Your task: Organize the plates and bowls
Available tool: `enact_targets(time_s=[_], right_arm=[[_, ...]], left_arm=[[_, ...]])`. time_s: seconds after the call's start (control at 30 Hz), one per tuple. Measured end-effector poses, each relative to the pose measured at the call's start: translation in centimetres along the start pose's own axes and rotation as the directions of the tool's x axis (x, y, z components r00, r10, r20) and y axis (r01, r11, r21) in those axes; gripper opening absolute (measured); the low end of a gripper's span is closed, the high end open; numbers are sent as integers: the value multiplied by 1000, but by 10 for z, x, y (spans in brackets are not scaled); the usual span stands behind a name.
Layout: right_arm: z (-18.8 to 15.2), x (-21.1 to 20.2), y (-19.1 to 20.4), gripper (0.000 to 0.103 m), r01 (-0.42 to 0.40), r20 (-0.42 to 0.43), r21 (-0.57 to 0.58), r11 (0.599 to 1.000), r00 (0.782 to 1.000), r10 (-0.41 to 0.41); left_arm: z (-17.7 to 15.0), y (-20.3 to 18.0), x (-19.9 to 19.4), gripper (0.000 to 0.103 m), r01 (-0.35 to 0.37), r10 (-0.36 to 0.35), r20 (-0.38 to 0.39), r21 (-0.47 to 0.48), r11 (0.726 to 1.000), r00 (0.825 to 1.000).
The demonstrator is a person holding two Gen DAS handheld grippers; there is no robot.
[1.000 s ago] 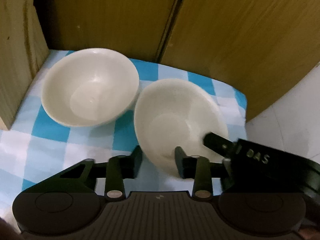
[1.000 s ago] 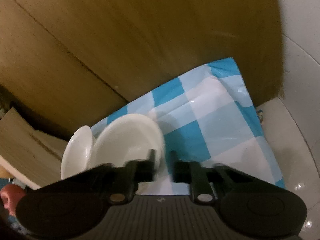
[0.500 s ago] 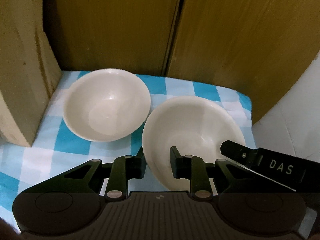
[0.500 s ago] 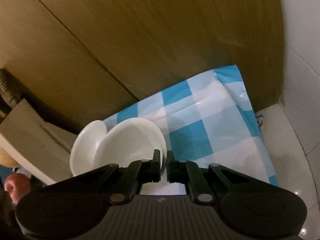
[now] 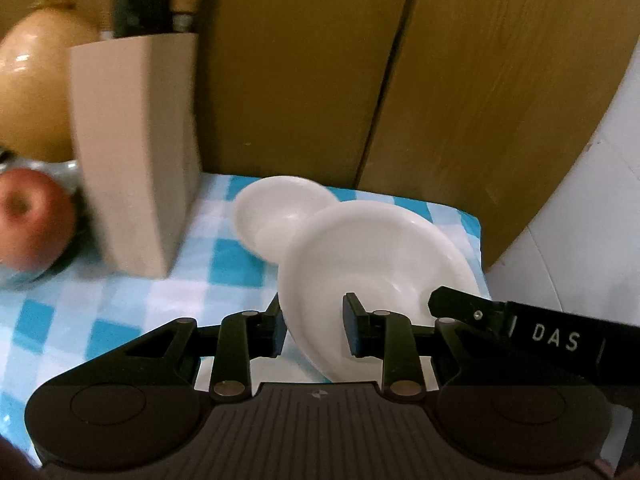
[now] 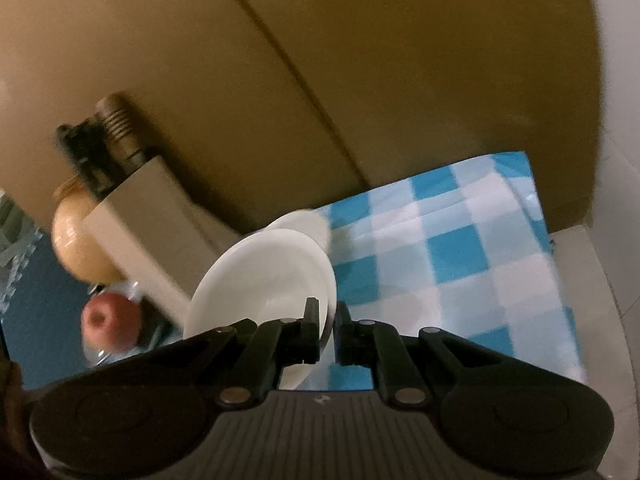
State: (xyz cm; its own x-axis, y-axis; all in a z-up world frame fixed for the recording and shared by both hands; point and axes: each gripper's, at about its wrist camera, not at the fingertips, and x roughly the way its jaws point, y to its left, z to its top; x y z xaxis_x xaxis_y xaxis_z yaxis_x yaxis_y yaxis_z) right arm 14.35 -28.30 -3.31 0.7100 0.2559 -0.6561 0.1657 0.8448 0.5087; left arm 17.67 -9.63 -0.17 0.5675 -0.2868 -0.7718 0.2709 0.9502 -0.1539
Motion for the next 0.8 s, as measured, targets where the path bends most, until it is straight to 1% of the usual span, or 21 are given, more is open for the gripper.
enact_targets(time_s=[0.13,0.37,0.57,0.7,0.77,0.8], right_arm=[[-23,-13,23,4,-18,-22,-27,999,1000,17],[-60,-24,49,4,-18,-62,-67,998,998,14],[-77,-22,60,4,-16,-83,-81,997,997,10],[-84,-12,63,7,-14,-112,-94,995,994,4],[-86,-10,65,7,0,-107,-128,992,994,-13],[-87,-9,65,9,20,-97,-145,989,995,-35]], left_arm=[[-19,16,-25,39,-1,1,2,-18,1000,1000],[-45,45,-47,39,3,-3,-5,-64,998,1000],[-57,60,-49,41,-3,2,-12,-90,996,1000],[-60,65,-45,41,-18,17,-19,-95,995,1000],[-61,67,-42,41,-20,17,-25,-103,995,1000],[-61,68,-40,41,-28,25,-25,-103,994,999]])
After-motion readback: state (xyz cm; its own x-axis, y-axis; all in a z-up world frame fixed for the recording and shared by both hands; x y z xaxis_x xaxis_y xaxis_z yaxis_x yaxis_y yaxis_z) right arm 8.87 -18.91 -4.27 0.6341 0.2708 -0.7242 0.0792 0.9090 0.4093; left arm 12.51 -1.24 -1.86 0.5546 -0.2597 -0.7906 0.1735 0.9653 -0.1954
